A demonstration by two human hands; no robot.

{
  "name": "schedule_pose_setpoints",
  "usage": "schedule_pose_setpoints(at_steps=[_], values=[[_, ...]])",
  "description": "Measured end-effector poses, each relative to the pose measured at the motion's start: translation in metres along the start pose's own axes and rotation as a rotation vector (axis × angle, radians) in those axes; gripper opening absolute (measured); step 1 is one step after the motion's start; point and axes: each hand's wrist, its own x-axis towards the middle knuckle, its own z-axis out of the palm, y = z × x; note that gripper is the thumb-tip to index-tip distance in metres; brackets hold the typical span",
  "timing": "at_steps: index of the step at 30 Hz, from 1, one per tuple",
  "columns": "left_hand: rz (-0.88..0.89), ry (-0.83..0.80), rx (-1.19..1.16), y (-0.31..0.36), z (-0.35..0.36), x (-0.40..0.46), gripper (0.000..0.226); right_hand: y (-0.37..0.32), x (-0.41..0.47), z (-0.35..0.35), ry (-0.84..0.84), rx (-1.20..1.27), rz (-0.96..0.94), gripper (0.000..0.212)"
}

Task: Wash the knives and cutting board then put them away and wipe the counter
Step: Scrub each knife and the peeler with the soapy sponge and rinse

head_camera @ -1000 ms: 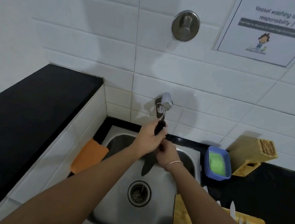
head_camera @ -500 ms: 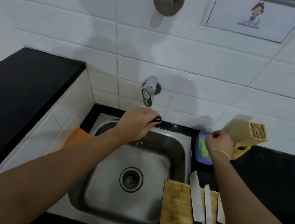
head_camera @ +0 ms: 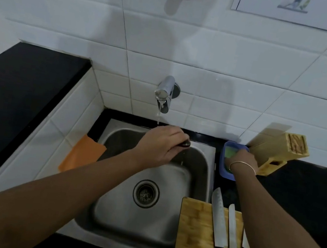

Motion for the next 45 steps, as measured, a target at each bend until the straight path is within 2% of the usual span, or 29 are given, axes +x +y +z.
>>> schedule_pose_setpoints(at_steps=[4,8,13,16,20,22,26,30,34,37,39,43,45], values=[[-0.131,0.042,-0.040,-0.001,0.005,0.005,0.023,0.004,0.001,0.004,0.002,0.050,-0.003,0.032],[-0.190,0.026,-0.079,0.004,0.016,-0.001,0.022,0.009,0.003,0.005,0.044,0.141,0.003,0.031],[-0.193,0.038,-0.145,0.015,0.021,0.007,0.018,0.017,0.004,-0.005,0.112,0.450,-0.005,0.051],[-0.189,0.050,-0.169,0.021,0.020,0.016,0.020,0.024,0.003,-0.013,0.077,0.625,0.043,0.045],[-0.252,0.078,-0.163,0.022,0.016,0.037,0.023,0.027,0.003,-0.026,-0.008,0.886,0.074,0.043],[-0.285,0.103,-0.177,0.022,0.011,0.049,0.023,0.028,0.007,-0.030,-0.061,0.991,0.093,0.035],[-0.291,0.105,-0.176,0.023,0.006,0.062,0.021,0.024,-0.003,-0.043,-0.218,1.189,0.122,0.029],[-0.268,0.107,-0.191,0.026,0.008,0.057,0.021,0.019,-0.021,-0.053,-0.399,1.582,0.187,0.011],[-0.234,0.076,-0.179,0.026,0.010,0.044,0.025,0.018,-0.020,-0.053,-0.556,1.830,0.213,0.021],[-0.231,0.061,-0.187,0.024,0.012,0.040,0.021,0.019,-0.014,-0.047,-0.604,1.857,0.204,0.050],[-0.233,0.059,-0.185,0.022,0.013,0.039,0.020,0.019,-0.011,-0.043,-0.611,1.845,0.207,0.059],[-0.238,0.061,-0.197,0.019,0.014,0.040,0.019,0.017,-0.007,-0.036,-0.488,1.748,0.257,0.047],[-0.242,0.074,-0.207,0.019,0.015,0.039,0.020,0.015,-0.004,-0.035,-0.402,1.659,0.266,0.048]])
